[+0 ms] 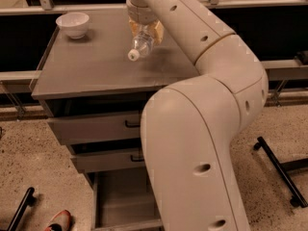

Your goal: Place blue plastic bottle into bottom drawer

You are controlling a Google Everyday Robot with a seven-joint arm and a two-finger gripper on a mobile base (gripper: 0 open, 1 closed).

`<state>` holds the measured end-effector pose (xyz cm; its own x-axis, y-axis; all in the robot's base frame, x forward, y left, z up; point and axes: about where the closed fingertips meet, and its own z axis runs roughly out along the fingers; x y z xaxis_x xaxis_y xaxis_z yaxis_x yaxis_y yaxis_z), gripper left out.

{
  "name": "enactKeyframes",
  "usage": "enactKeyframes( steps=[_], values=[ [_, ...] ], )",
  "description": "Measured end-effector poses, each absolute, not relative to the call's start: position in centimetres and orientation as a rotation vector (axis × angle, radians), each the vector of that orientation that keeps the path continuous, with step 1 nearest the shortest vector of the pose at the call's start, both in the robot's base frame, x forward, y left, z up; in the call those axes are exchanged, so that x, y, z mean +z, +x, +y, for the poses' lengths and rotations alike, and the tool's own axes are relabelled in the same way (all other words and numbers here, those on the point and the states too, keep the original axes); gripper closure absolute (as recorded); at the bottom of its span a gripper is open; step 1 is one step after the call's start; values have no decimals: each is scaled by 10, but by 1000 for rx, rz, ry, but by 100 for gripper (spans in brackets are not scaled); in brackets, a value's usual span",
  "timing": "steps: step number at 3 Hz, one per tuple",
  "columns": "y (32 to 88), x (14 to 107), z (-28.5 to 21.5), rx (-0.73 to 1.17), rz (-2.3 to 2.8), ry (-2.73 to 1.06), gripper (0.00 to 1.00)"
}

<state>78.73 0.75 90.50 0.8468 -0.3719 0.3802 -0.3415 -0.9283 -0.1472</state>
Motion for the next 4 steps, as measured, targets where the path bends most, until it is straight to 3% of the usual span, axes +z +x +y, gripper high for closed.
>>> enactKeyframes(
  steps=[3, 4],
  values=[
    [702, 942, -7, -426, 1067, -2824, 100],
    [676, 932, 17, -382, 1210, -2815, 100]
  ],
)
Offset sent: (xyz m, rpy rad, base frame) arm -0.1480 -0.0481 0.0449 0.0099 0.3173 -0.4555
